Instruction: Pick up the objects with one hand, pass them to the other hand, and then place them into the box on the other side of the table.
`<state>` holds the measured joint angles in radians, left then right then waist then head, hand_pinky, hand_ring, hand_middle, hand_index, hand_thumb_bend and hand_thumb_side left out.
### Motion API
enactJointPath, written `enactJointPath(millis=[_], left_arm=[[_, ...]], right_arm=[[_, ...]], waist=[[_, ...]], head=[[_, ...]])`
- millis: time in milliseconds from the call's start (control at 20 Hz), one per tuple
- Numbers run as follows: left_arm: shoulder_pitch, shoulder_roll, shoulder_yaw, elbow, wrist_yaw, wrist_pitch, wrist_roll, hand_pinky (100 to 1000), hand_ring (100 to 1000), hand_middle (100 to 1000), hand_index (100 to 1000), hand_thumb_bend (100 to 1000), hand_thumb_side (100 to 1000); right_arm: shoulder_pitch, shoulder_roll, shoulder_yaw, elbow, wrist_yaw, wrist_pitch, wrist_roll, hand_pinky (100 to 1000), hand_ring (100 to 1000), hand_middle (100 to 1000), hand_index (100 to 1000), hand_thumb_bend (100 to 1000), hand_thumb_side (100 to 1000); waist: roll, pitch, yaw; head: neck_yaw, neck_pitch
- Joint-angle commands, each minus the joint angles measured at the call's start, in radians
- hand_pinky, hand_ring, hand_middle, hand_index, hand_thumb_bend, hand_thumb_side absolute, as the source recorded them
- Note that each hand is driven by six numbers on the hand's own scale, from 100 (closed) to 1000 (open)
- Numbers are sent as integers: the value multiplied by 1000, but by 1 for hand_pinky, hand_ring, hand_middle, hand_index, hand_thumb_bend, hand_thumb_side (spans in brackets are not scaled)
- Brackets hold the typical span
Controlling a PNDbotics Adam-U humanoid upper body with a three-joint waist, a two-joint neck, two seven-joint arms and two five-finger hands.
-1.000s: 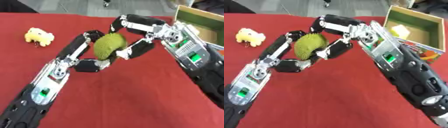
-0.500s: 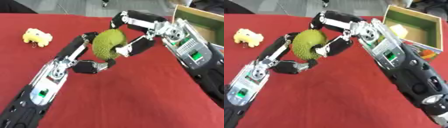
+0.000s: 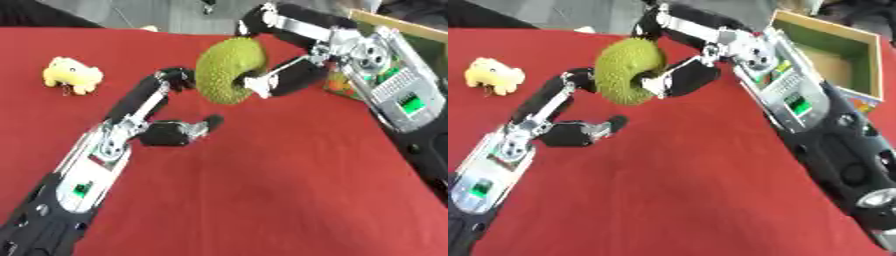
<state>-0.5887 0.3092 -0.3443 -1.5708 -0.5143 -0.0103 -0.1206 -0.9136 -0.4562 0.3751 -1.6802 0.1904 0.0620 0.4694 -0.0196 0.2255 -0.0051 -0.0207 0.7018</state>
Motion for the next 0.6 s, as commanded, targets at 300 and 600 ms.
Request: enactJointPath(millis=[300, 600], left_arm=[[19, 69, 36, -48, 16, 14, 43, 754, 731, 688, 835, 410, 630], [41, 124, 58, -105, 43, 31, 66, 752, 724, 680, 826, 364, 608]], right_arm=[[36, -141, -147, -17, -72, 73, -106, 856, 782, 558, 539, 100, 100], [61, -221, -214, 73, -54, 73, -183, 855, 782, 559, 542, 100, 100]], waist=[[4, -17, -2], [9, -17, -2]], head=[[-41, -10], [-72, -21]])
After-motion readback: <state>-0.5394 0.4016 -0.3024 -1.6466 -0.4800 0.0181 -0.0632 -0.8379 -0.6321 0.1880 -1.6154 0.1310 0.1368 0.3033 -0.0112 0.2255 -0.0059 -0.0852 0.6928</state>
